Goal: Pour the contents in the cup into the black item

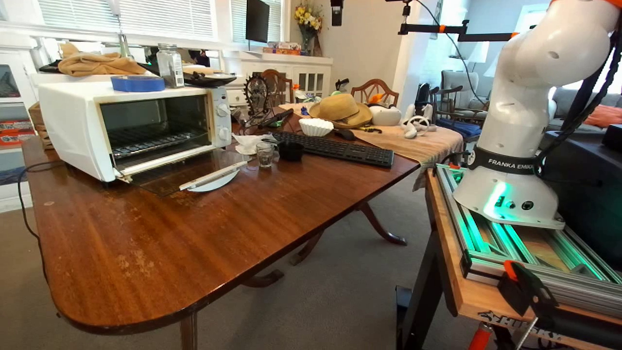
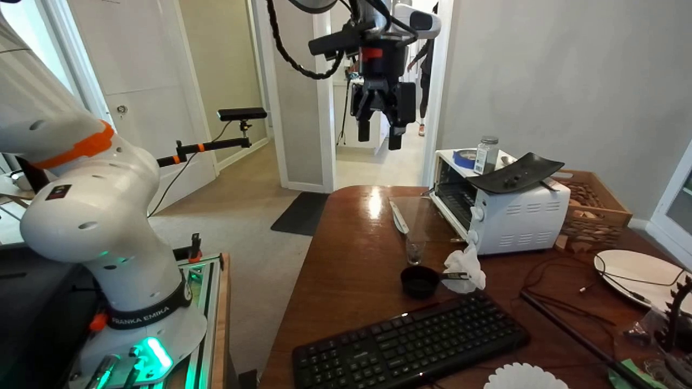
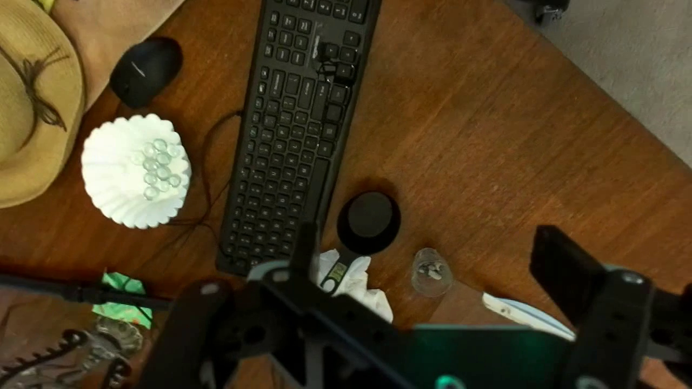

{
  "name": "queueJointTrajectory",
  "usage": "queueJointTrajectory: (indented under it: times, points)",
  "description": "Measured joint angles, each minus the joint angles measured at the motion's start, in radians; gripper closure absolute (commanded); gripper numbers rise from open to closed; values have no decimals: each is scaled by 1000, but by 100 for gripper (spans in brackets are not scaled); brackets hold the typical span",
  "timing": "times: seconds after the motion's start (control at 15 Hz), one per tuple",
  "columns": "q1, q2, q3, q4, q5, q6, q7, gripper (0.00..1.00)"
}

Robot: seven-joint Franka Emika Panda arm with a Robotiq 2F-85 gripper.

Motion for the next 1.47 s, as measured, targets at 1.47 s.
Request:
queueJointTrajectory:
  times: [1.47]
  points:
    - [89,352,64,259,-51,30,-566,0]
